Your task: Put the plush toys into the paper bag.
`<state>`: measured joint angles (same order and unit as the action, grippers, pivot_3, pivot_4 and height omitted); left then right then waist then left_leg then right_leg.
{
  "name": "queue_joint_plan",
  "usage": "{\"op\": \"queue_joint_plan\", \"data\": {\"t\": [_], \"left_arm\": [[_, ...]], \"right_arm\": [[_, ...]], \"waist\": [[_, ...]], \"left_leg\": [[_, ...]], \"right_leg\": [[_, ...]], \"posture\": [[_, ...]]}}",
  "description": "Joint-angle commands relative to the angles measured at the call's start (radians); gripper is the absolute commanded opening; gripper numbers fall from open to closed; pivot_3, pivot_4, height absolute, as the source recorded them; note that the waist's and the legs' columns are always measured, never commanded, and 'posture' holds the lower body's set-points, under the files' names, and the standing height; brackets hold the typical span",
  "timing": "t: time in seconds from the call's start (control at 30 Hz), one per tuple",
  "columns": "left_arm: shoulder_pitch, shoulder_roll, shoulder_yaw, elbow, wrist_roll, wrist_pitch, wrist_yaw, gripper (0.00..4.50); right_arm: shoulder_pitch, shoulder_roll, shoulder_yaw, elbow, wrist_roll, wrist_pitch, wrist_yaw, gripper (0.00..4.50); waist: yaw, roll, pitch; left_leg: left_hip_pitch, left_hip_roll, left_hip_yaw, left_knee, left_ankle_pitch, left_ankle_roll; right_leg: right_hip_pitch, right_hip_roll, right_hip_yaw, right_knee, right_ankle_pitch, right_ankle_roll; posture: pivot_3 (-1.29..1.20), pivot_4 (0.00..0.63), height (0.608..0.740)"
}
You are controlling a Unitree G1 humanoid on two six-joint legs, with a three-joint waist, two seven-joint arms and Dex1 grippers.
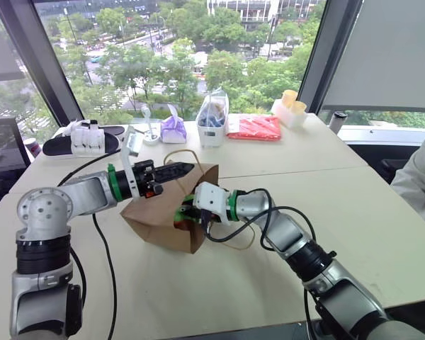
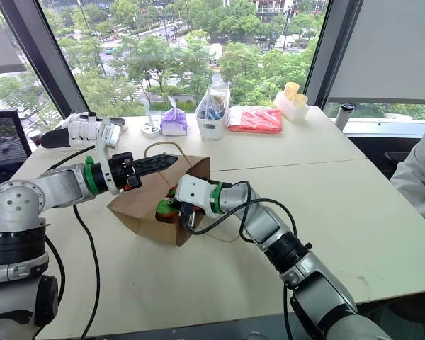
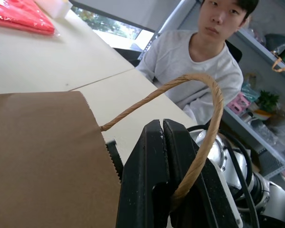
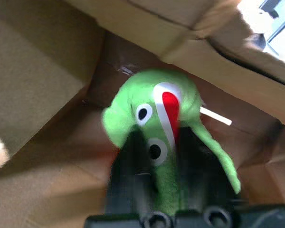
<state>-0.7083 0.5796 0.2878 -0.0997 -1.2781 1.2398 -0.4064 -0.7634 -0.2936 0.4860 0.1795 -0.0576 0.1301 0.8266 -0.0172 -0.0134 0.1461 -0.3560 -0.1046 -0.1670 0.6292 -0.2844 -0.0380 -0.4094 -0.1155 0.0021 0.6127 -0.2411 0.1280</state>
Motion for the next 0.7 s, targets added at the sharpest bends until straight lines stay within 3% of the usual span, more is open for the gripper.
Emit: {"op": "queue_joint_plan", "data": {"t": [0.03, 0.13, 0.17, 0.43, 0.7], "left_arm": [[-0.001, 0.005, 0.026, -0.026, -0.034, -0.003, 0.012, 0.00], [-0.001, 0.000, 0.026, -0.023, -0.037, -0.005, 0.017, 0.00], [-0.002, 0.000, 0.026, -0.021, -0.037, -0.007, 0.018, 0.00], [0.007, -0.005, 0.039, -0.012, -0.050, -0.021, 0.036, 0.00], [-0.019, 0.000, 0.077, 0.032, -0.070, -0.039, 0.053, 0.00]], "right_arm": [[0.004, 0.013, -0.023, -0.023, -0.011, -0.027, -0.011, 2.67], [0.017, 0.011, -0.040, -0.056, -0.020, -0.023, -0.034, 4.19], [0.021, 0.007, -0.045, -0.069, -0.025, -0.024, -0.041, 4.45], [0.168, -0.060, -0.261, -0.351, 0.143, 0.112, -0.055, 4.45], [0.328, -0.173, -0.544, -0.595, 0.416, 0.490, -0.087, 4.45]], "waist": [[0.000, 0.000, 0.000], [0.000, 0.000, 0.000], [0.000, 0.000, 0.000], [0.005, 0.000, 0.000], [0.007, 0.000, 0.000]], "left_leg": [[0.000, 0.000, 0.000, 0.000, 0.000, 0.000], [0.000, 0.000, 0.000, 0.000, 0.000, 0.000], [0.000, 0.000, 0.000, 0.000, 0.000, 0.000], [0.000, 0.000, 0.000, 0.000, 0.000, 0.000], [0.000, 0.000, 0.000, 0.000, 0.000, 0.000]], "right_leg": [[0.000, 0.000, 0.000, 0.000, 0.000, 0.000], [0.000, 0.000, 0.000, 0.000, 0.000, 0.000], [0.000, 0.000, 0.000, 0.000, 0.000, 0.000], [0.000, 0.000, 0.000, 0.000, 0.000, 0.000], [0.001, 0.000, 0.000, 0.000, 0.000, 0.000]], "posture": [[0.00, 0.150, 0.740], [0.00, 0.150, 0.740], [0.00, 0.150, 0.740], [0.00, 0.150, 0.740], [0.00, 0.150, 0.740]]}}
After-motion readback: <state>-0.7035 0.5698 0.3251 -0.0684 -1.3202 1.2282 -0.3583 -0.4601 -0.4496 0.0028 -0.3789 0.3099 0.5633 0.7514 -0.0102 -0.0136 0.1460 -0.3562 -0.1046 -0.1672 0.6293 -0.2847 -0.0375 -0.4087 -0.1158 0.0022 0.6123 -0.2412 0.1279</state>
